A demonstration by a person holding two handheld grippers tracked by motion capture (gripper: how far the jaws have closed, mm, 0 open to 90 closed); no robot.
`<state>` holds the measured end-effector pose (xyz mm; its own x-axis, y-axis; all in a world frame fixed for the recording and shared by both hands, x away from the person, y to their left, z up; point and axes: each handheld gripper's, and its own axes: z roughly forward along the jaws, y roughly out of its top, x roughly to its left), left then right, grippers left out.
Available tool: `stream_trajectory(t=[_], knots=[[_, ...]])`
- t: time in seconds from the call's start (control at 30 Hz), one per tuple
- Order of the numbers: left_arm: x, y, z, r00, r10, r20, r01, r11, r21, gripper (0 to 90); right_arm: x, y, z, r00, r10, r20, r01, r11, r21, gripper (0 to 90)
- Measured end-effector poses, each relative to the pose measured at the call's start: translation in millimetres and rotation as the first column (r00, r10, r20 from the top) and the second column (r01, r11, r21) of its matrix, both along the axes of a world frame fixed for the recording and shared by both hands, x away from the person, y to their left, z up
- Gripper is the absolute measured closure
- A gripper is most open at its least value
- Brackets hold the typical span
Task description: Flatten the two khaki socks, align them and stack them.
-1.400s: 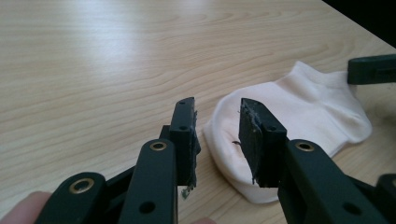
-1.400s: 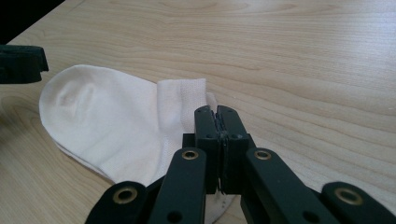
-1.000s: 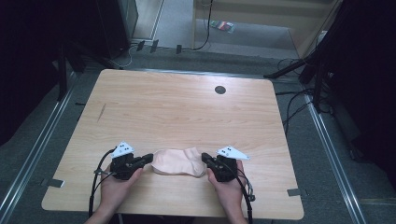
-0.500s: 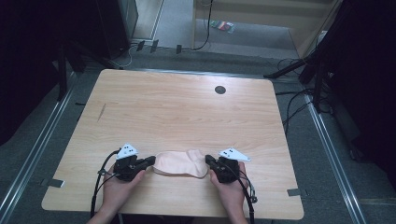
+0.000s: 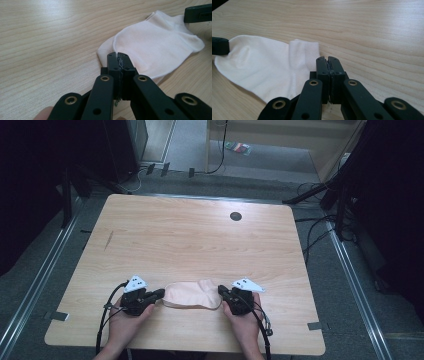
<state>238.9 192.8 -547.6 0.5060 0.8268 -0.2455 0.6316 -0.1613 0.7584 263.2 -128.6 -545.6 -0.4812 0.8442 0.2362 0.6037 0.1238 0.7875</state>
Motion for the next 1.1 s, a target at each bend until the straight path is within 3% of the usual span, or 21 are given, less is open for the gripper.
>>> stream_trajectory(t=[0.17,0.23,0.3,0.37,0.6,0.7,0.73,0.77,0.83,0.9,0.93,1.03,1.1], knots=[[0.2,1.9,-0.7,1.0000,0.000,0.004,0.000,1.0000,0.000,86.1,-0.1,0.4,1.5,0.9996,0.011,0.024,-0.011,0.9999,0.008,89.3],[0.4,3.1,-0.3,1.0000,0.003,0.003,-0.003,0.9998,-0.019,77.3,0.0,0.8,0.6,0.9997,0.023,0.007,-0.023,0.9997,0.011,86.8],[-0.5,4.0,1.4,0.9999,0.005,0.015,-0.005,0.9993,-0.036,67.7,0.0,0.6,-0.5,0.9997,0.023,0.000,-0.023,0.9995,0.023,78.7],[-2.5,5.0,4.5,0.9991,0.005,0.043,-0.002,0.9987,-0.050,61.9,-0.5,-0.2,0.7,0.9998,0.021,0.006,-0.021,0.9992,0.035,72.8],[-4.5,14.5,10.8,0.9964,0.023,0.081,-0.014,0.9933,-0.115,60.8,-4.4,-5.8,7.7,0.9994,0.011,0.032,-0.013,0.9988,0.047,63.2],[-5.9,26.8,13.5,0.9926,0.035,0.116,-0.018,0.9885,-0.150,55.1,-6.8,-11.1,12.2,0.9975,0.002,0.070,-0.004,0.9998,0.022,44.2],[-5.9,26.8,13.5,0.9926,0.035,0.116,-0.018,0.9885,-0.150,52.0,-6.8,-11.1,12.2,0.9975,0.002,0.070,-0.004,0.9998,0.022,44.2],[-6.3,34.8,14.9,0.9925,0.033,0.118,-0.013,0.9859,-0.167,46.9,-8.1,-14.2,14.5,0.9971,-0.006,0.076,0.005,1.0000,0.008,30.4],[-8.0,42.1,14.3,0.9907,0.053,0.125,-0.034,0.9878,-0.152,35.0,-7.8,-17.8,16.6,0.9971,-0.019,0.074,0.019,0.9998,0.002,12.2],[-9.6,51.5,13.1,0.9889,0.083,0.123,-0.066,0.9887,-0.135,18.9,-6.9,-22.5,18.8,0.9968,-0.045,0.067,0.045,0.9990,0.001,2.0],[-10.6,57.4,12.8,0.9877,0.095,0.124,-0.077,0.9867,-0.143,14.4,-6.3,-25.6,20.0,0.9967,-0.051,0.063,0.051,0.9987,0.006,0.0],[-15.1,76.7,13.1,0.9801,0.139,0.141,-0.112,0.9766,-0.183,13.4,-7.2,-35.4,23.4,0.9949,-0.066,0.076,0.066,0.9978,0.004,0.0],[-16.5,82.6,13.2,0.9767,0.155,0.148,-0.127,0.9746,-0.184,12.9,-9.2,-43.7,24.3,0.9948,-0.062,0.082,0.062,0.9981,-0.002,0.0]])
